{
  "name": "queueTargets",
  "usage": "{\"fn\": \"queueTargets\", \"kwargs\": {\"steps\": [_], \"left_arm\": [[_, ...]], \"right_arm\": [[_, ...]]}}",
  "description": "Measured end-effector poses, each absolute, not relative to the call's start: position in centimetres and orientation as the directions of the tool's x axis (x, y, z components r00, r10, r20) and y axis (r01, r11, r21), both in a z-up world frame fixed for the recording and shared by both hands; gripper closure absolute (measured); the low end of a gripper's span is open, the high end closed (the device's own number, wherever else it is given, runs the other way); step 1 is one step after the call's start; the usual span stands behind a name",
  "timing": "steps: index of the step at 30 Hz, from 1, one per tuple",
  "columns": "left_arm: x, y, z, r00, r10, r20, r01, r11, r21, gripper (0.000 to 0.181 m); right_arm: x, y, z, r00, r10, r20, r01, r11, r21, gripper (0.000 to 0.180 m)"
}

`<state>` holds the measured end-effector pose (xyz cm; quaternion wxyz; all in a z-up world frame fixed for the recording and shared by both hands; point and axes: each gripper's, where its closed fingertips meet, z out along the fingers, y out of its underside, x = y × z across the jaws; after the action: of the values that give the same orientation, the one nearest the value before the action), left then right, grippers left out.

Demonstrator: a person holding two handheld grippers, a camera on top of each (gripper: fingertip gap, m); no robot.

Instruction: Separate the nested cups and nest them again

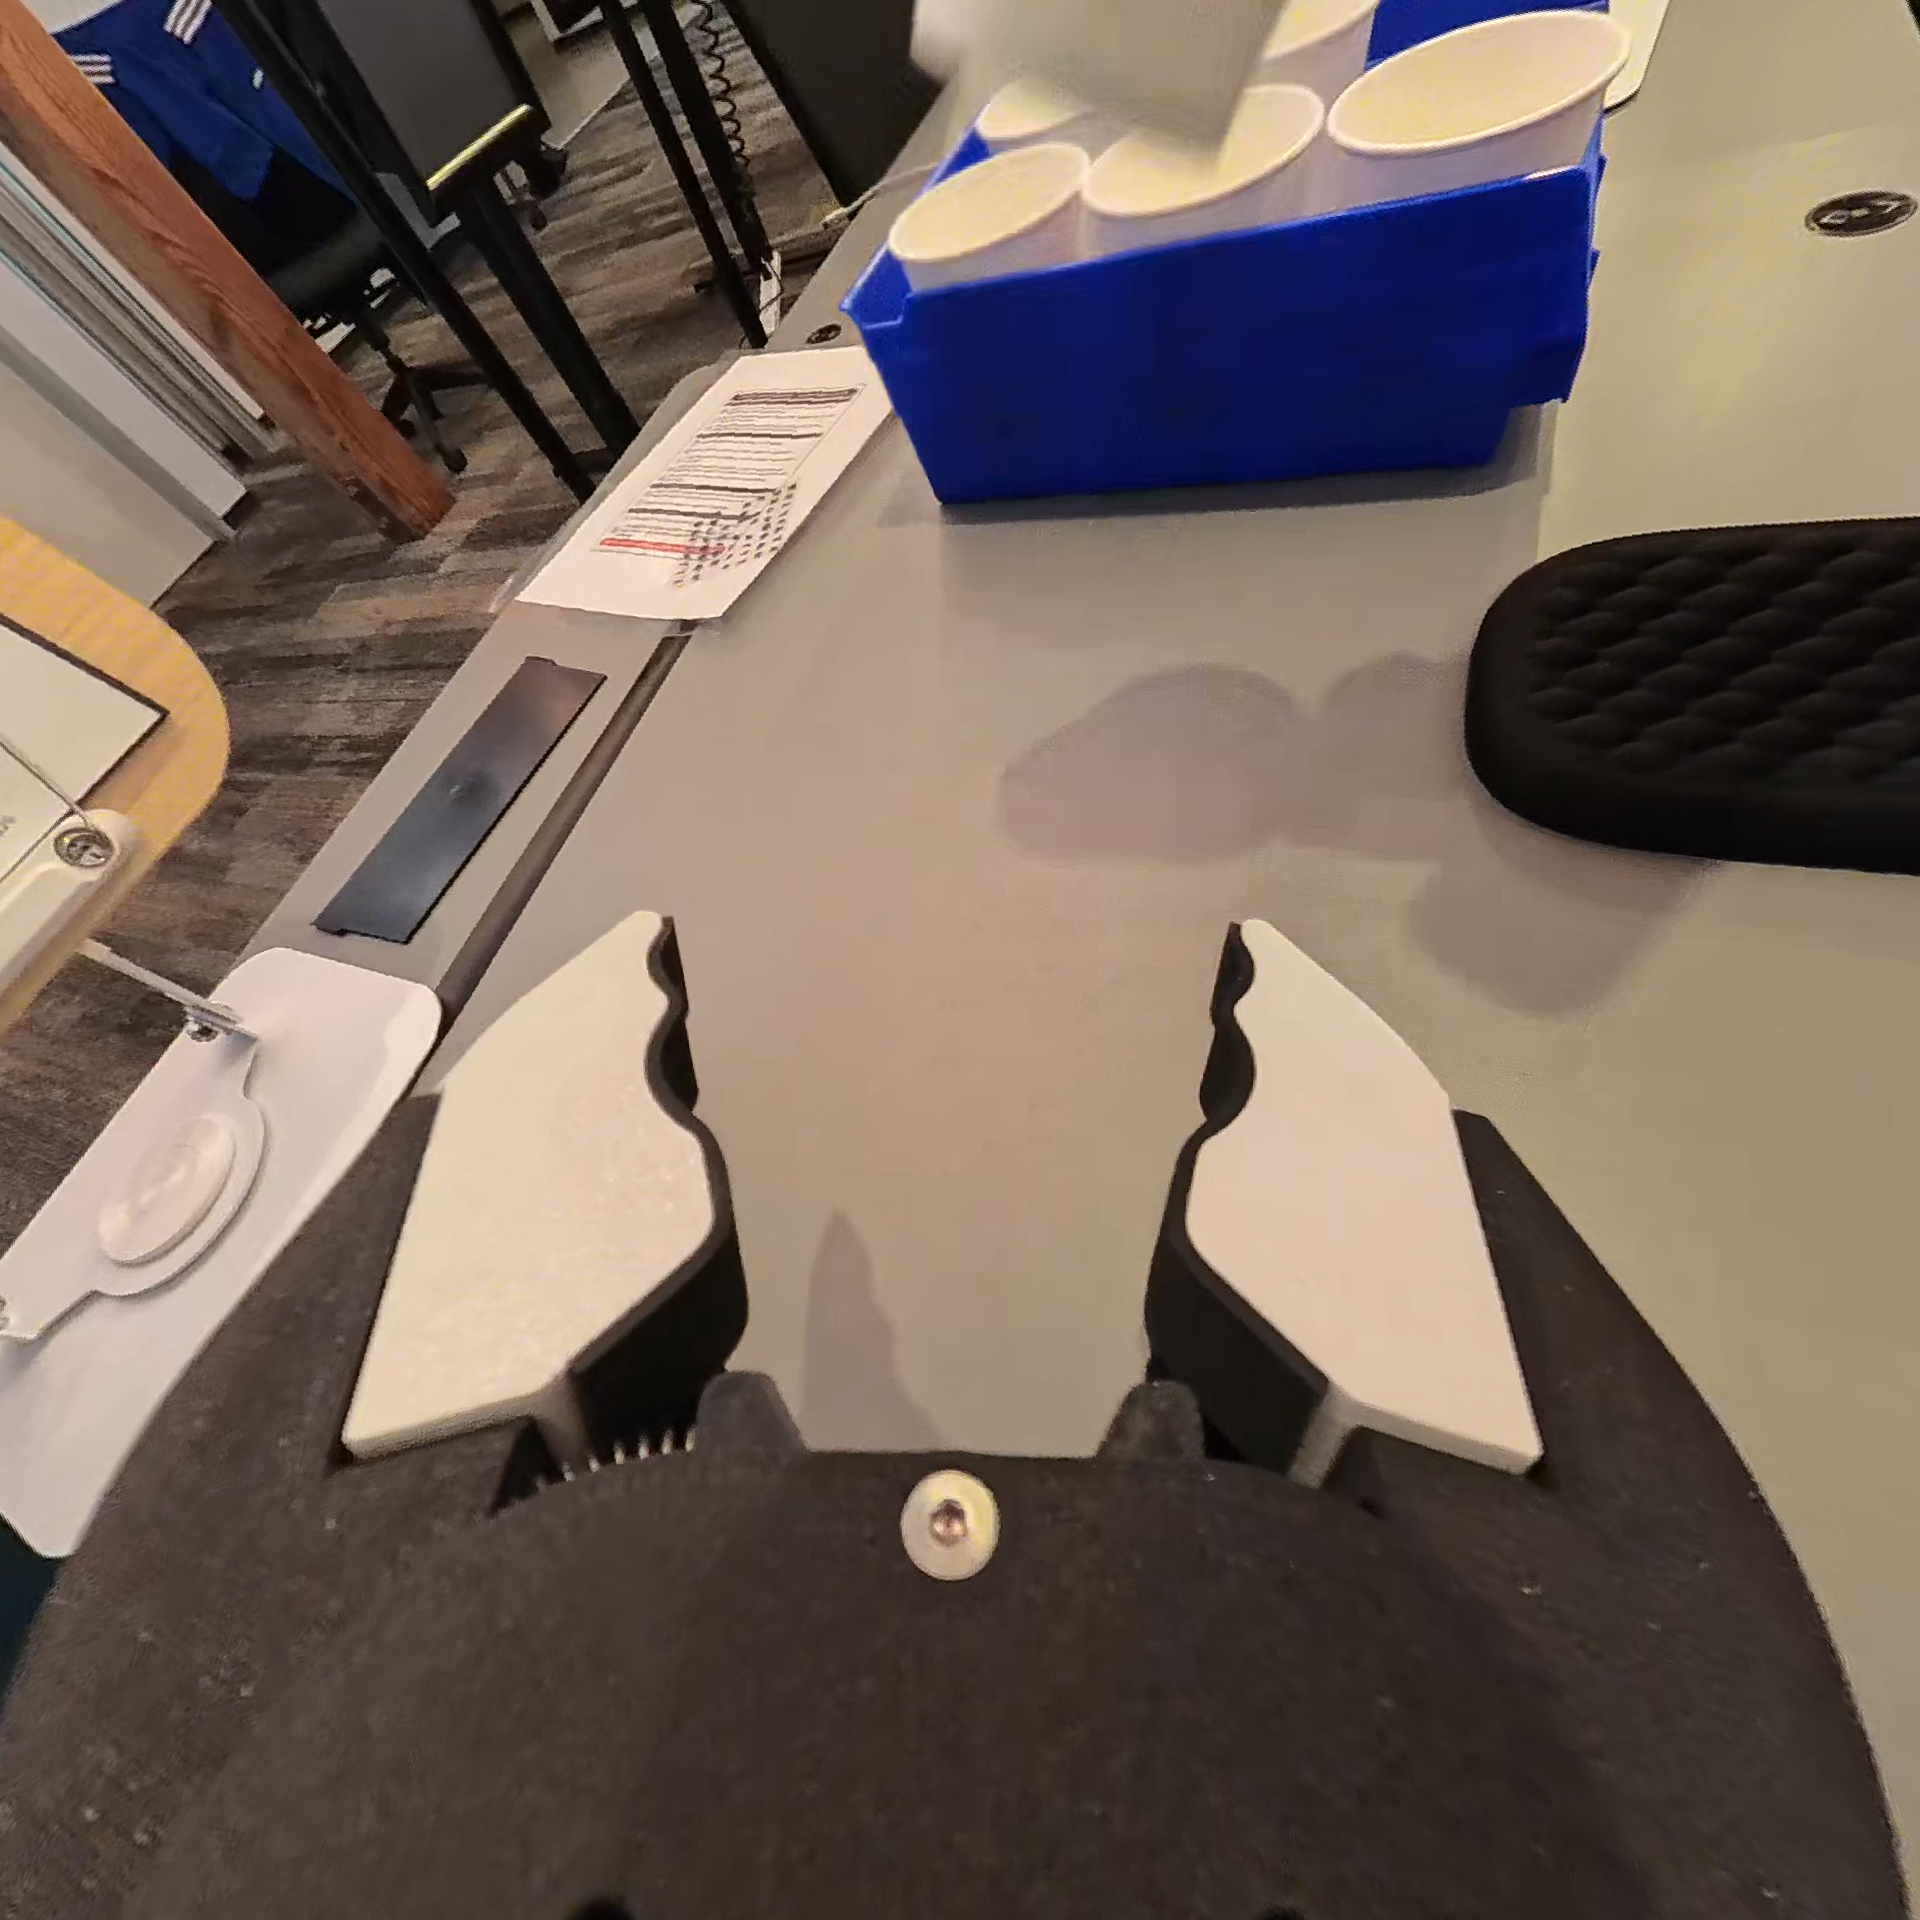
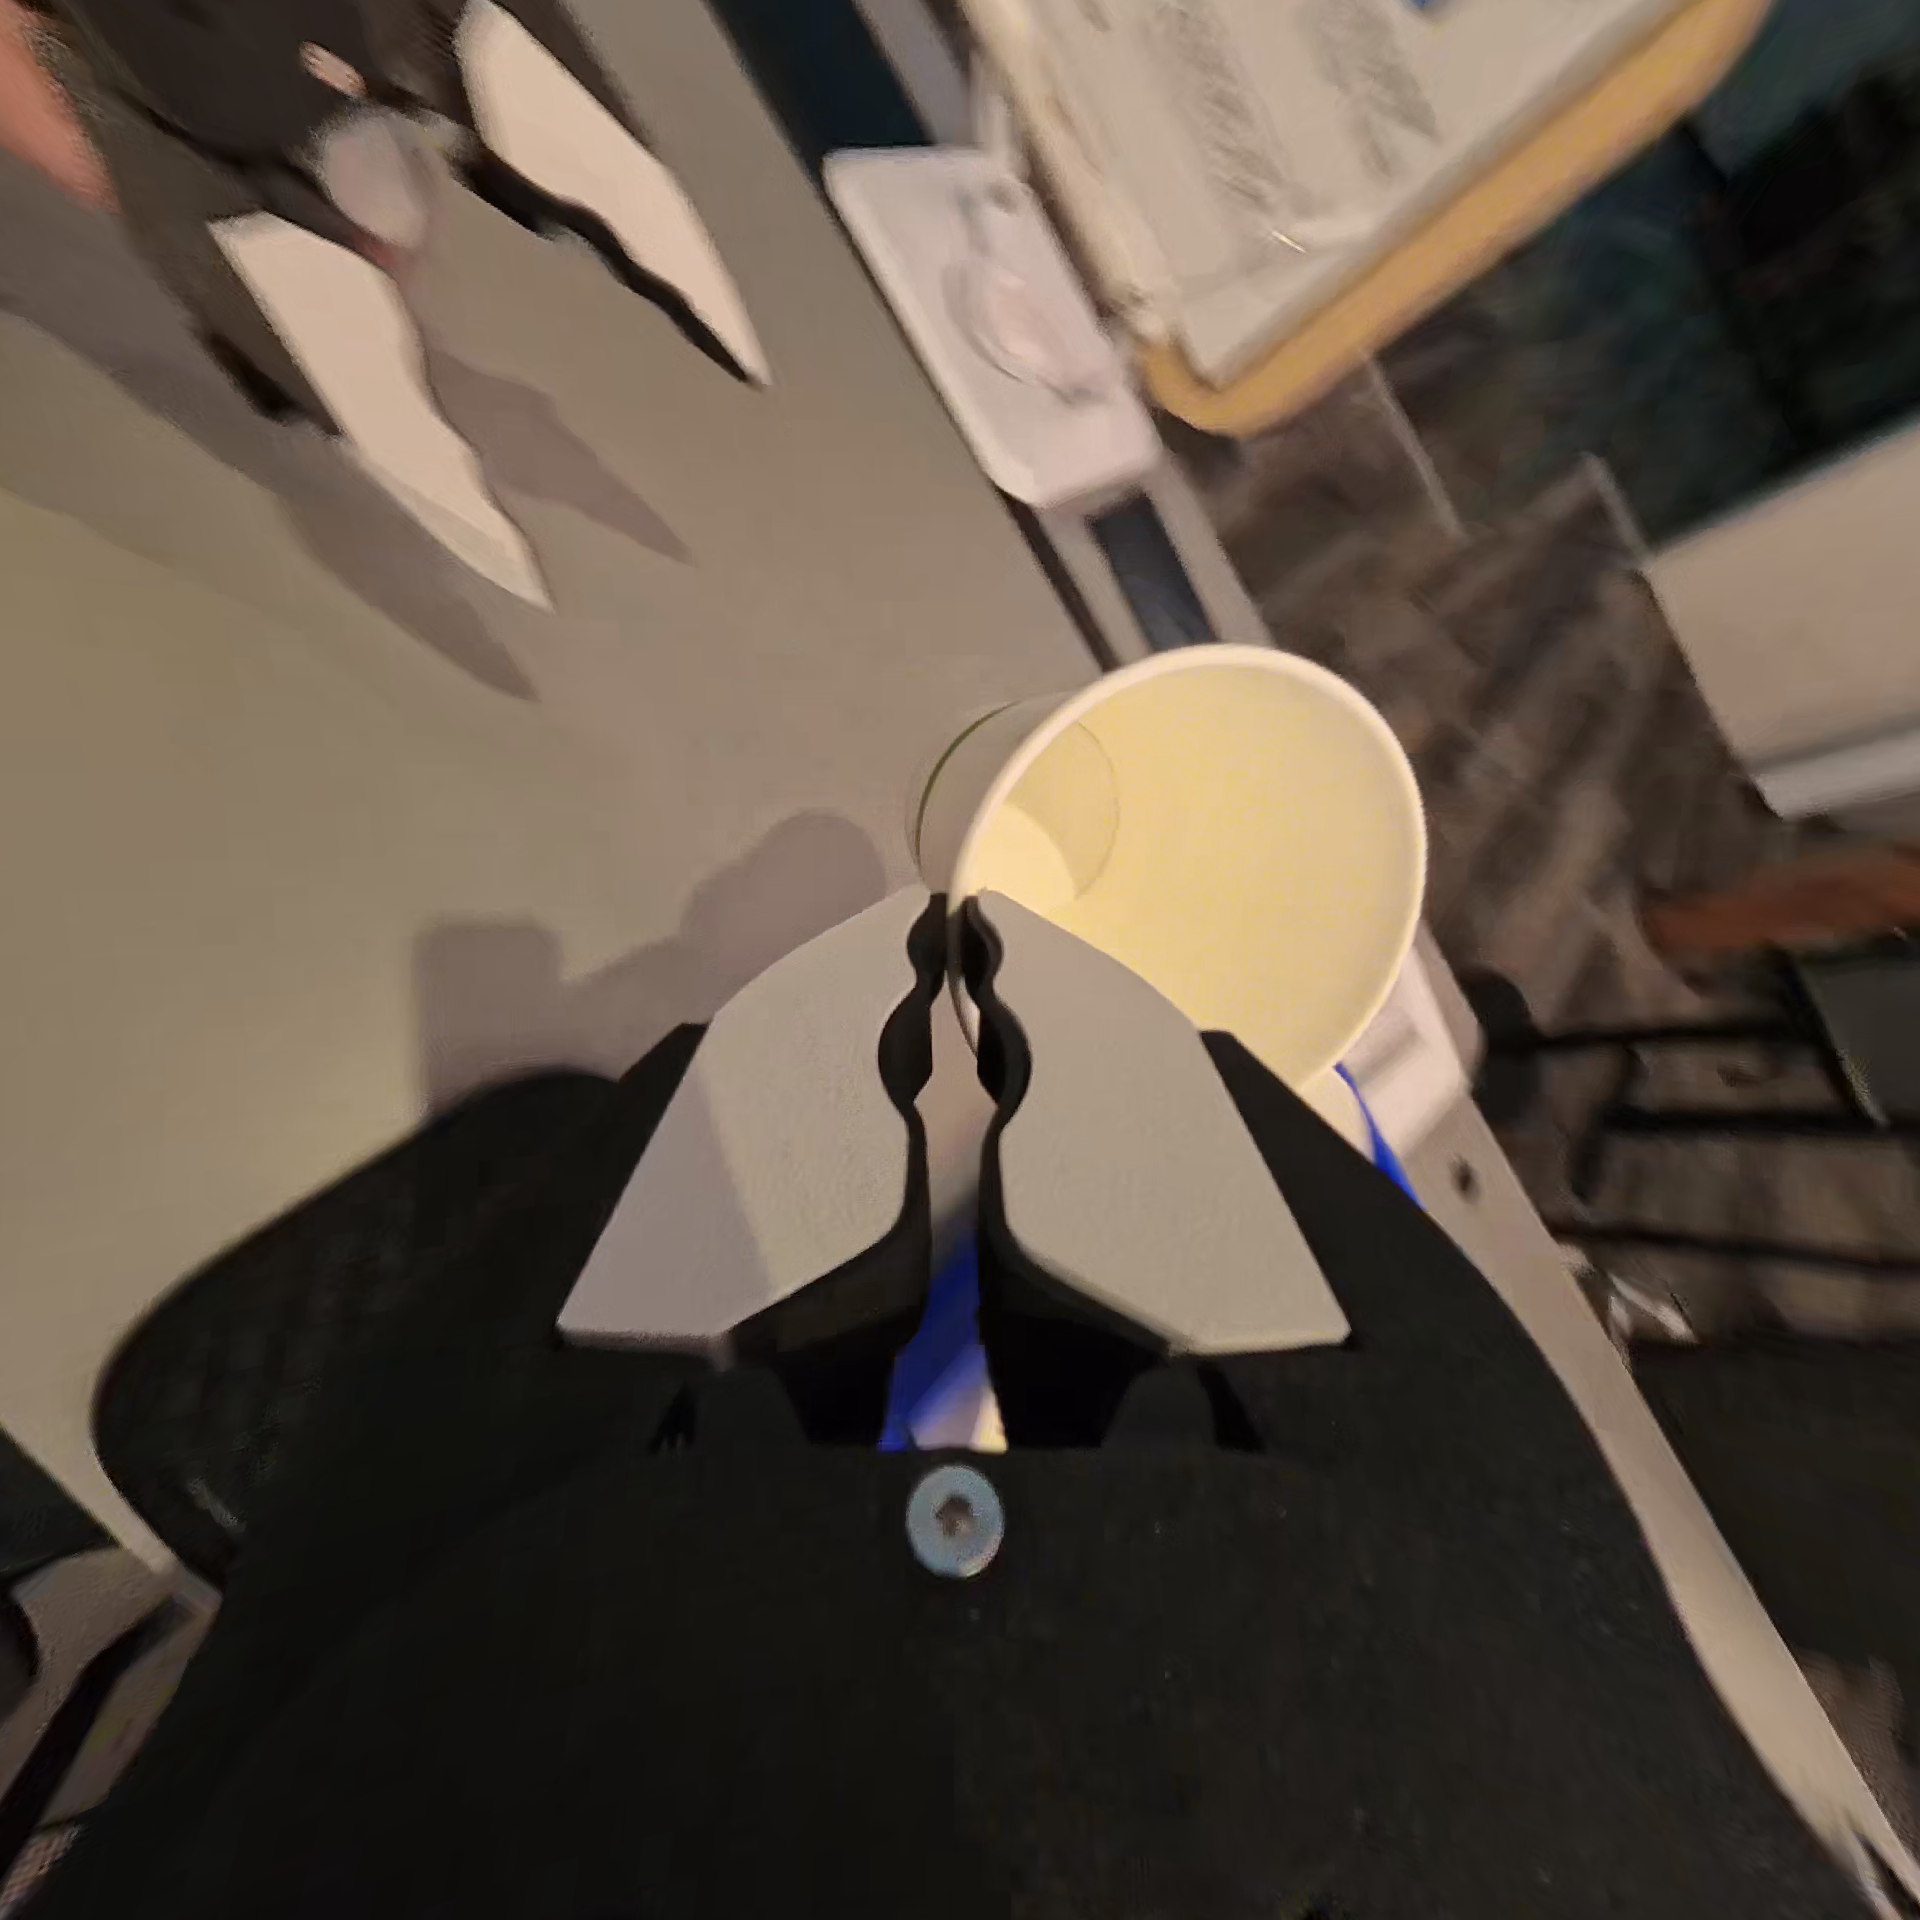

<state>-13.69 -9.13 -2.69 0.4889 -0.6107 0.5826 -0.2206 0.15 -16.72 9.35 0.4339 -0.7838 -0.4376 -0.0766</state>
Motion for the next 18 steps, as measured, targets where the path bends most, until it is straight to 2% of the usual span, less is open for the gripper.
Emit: {"fn": "queueTargets", "kwargs": {"steps": [4,7,11,15,18], "left_arm": [[-13.7,-9.0,-2.8,0.223,-0.926,-0.304,-0.504,0.157,-0.849,0.086],[-13.7,-9.1,-2.8,0.217,-0.925,-0.312,-0.506,0.167,-0.846,0.087],[-13.7,-9.1,-2.8,0.217,-0.923,-0.317,-0.51,0.17,-0.843,0.087],[-13.8,-9.0,-2.8,0.221,-0.923,-0.316,-0.508,0.168,-0.845,0.088],[-13.9,-8.8,-2.8,0.223,-0.923,-0.313,-0.508,0.164,-0.846,0.088]], "right_arm": [[10.6,-18.8,12.5,0.725,0.43,0.539,0.689,-0.433,-0.582,0.177],[17.9,-20.5,12.0,0.782,0.301,0.546,0.599,-0.603,-0.526,0.178],[23.7,-22.5,8.4,0.819,0.248,0.518,0.502,-0.747,-0.436,0.178],[25.5,-23.1,4.9,0.865,0.246,0.438,0.444,-0.782,-0.438,0.178],[26.6,-23.3,2.5,0.868,0.249,0.43,0.429,-0.812,-0.395,0.177]]}}
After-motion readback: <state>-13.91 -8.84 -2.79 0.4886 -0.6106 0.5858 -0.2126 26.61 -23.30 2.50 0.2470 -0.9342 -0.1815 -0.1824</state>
